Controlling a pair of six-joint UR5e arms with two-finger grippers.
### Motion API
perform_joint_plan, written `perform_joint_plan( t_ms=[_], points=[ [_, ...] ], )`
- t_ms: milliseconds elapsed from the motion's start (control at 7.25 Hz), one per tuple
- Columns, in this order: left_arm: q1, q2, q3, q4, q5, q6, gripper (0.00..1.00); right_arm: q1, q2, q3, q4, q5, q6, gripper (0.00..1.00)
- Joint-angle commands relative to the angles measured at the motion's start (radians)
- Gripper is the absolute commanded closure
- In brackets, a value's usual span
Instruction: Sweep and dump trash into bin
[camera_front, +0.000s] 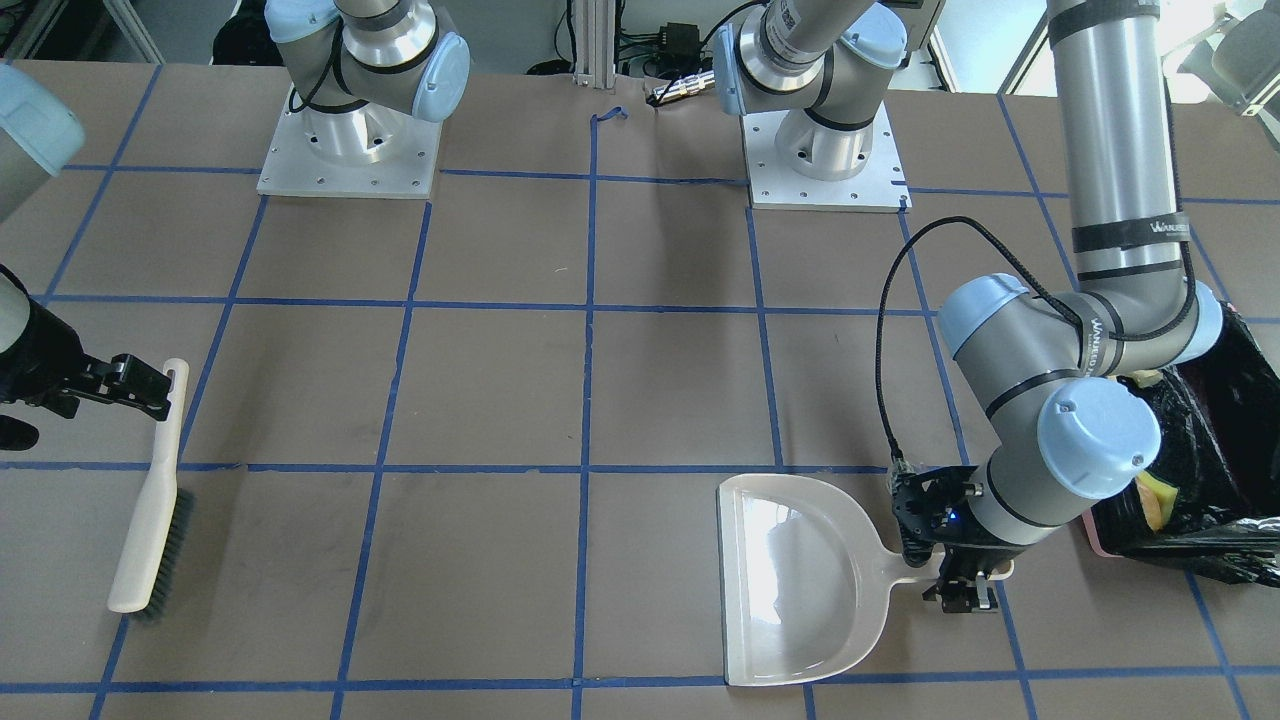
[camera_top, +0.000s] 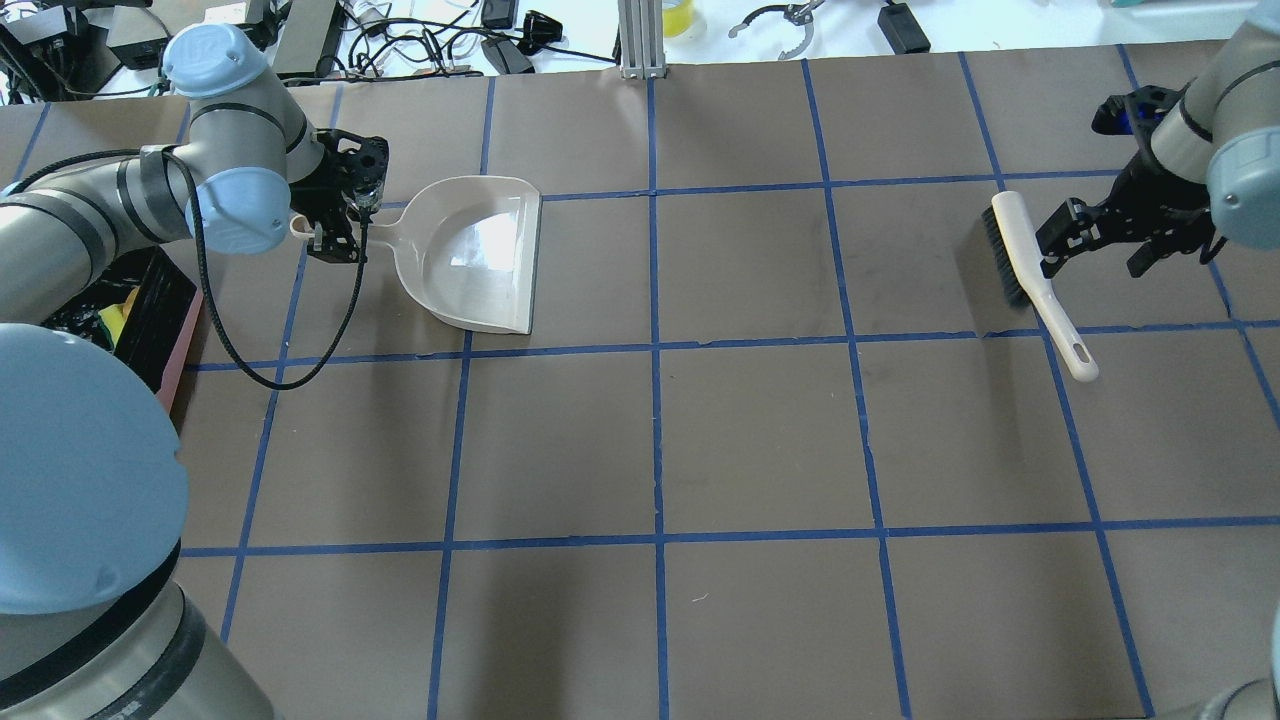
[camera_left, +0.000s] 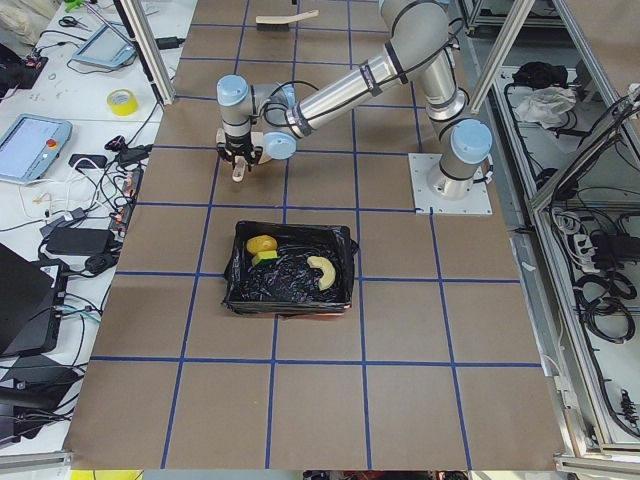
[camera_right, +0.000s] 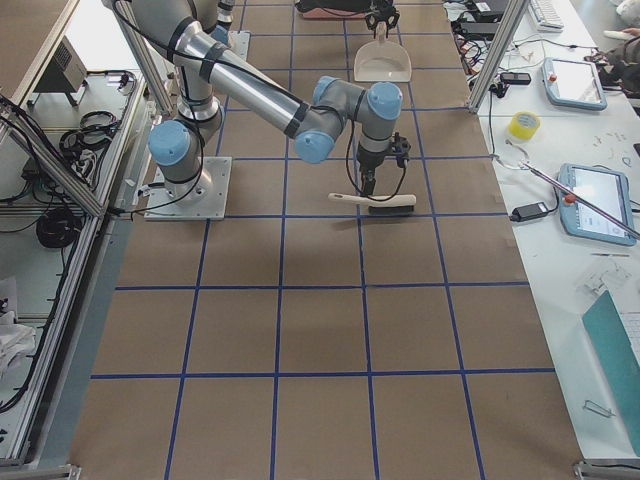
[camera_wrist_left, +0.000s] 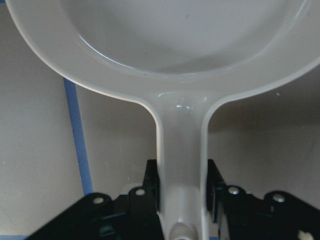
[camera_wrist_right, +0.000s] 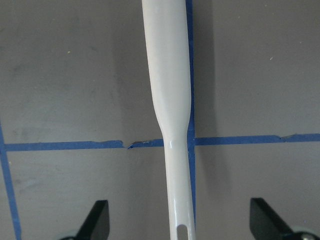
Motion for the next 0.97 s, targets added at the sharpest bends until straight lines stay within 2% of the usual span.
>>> perform_joint_plan(
  t_ms=[0,138,276,414,552,828],
  points=[
    [-0.044,0.064,-0.003,-0.001,0.006,-0.094,0.15,0.102,-0.019,-0.162,0.237,0.014,0.054,0.00],
    [-0.089,0.136,-0.009,-0.088,0.014,-0.183,0.15,0.185,-0.031,-0.220,0.300,0.013,0.163,0.00],
    [-0.095,0.227,-0.018,-0.231,0.012,-0.329,0.11,0.262,-0.059,-0.256,0.342,0.014,0.236,0.00],
    [-0.095,0.333,-0.043,-0.383,0.017,-0.508,0.01,0.313,-0.109,-0.254,0.351,0.010,0.247,0.00],
    [-0.095,0.434,-0.070,-0.528,0.018,-0.624,0.00,0.328,-0.143,-0.247,0.418,0.014,0.264,0.00],
    [-0.105,0.600,-0.098,-0.627,0.015,-0.894,0.00,0.345,-0.196,-0.244,0.448,0.016,0.264,0.00]
  ],
)
